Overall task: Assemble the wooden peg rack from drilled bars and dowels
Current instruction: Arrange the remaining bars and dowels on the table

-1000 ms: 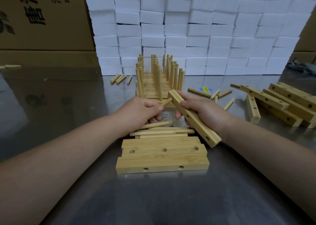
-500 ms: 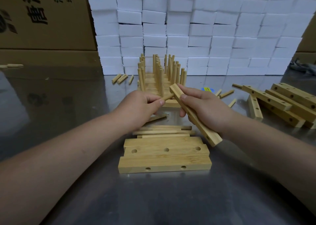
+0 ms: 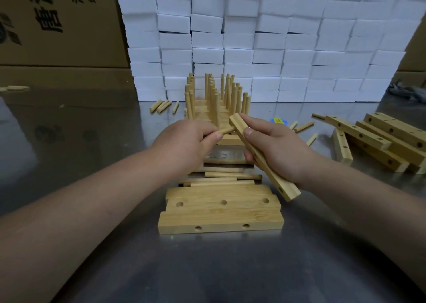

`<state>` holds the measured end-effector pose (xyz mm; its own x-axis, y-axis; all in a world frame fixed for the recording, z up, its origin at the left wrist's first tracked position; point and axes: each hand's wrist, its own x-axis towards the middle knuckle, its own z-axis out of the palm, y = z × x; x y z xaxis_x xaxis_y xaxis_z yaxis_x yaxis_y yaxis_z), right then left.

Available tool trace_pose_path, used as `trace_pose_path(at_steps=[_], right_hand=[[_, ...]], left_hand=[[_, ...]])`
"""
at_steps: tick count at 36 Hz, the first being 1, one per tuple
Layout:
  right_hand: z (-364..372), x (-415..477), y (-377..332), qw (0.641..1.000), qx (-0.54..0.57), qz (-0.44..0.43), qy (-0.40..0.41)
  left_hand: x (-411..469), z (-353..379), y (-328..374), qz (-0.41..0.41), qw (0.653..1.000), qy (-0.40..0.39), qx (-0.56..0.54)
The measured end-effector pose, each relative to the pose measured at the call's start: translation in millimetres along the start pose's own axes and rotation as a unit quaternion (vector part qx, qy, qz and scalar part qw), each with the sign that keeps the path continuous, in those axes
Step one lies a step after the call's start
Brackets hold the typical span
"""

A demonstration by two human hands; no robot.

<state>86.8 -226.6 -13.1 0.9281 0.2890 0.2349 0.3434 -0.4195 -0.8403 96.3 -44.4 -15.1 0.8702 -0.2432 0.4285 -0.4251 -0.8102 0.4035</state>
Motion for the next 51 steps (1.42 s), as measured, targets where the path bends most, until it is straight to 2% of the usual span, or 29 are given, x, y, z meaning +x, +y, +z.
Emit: trace_pose_path(at_steps=[7, 13, 17, 20, 24, 28, 33, 39, 45, 49, 51], right_hand=[[0, -1, -4, 1.000, 0.005, -0.011, 0.012], [4, 3, -8, 0.998, 0.029, -0.008, 0.058], [2, 2, -9, 0.999, -0.009, -0.019, 0.041], [3, 1, -9, 0.999, 0.007, -0.016, 0.050], [4, 2, -8, 0.995, 0.020, -0.006, 0.093], [3, 3, -8, 0.994, 0.052, 0.011, 0.100], [4, 1, -5, 0.993, 0.073, 0.002, 0.088], [7, -1, -2, 0.995, 0.062, -0.006, 0.081], [5, 1, -3, 0.994, 0.068, 0.004, 0.080], [1, 6, -2, 0.988, 0.084, 0.003, 0.127], [-4, 10, 5, 0.978, 0.112, 0.037, 0.170]], left_hand=[[1, -4, 9, -0.063, 0.985, -0.045, -0.152], [8, -7, 10, -0.051, 0.985, -0.066, -0.149], [7, -7, 10, -0.051, 0.984, -0.067, -0.156], [8, -7, 9, -0.060, 0.984, -0.040, -0.160], [7, -9, 6, -0.042, 0.994, 0.028, -0.094], [5, -7, 4, -0.013, 0.996, 0.040, -0.082], [4, -5, 4, 0.007, 0.992, 0.058, -0.116], [3, -6, 6, -0.047, 0.989, 0.011, -0.142], [8, -8, 5, -0.078, 0.982, 0.005, -0.174], [13, -8, -4, -0.135, 0.967, 0.033, -0.213], [14, -7, -13, -0.160, 0.976, 0.015, -0.150]])
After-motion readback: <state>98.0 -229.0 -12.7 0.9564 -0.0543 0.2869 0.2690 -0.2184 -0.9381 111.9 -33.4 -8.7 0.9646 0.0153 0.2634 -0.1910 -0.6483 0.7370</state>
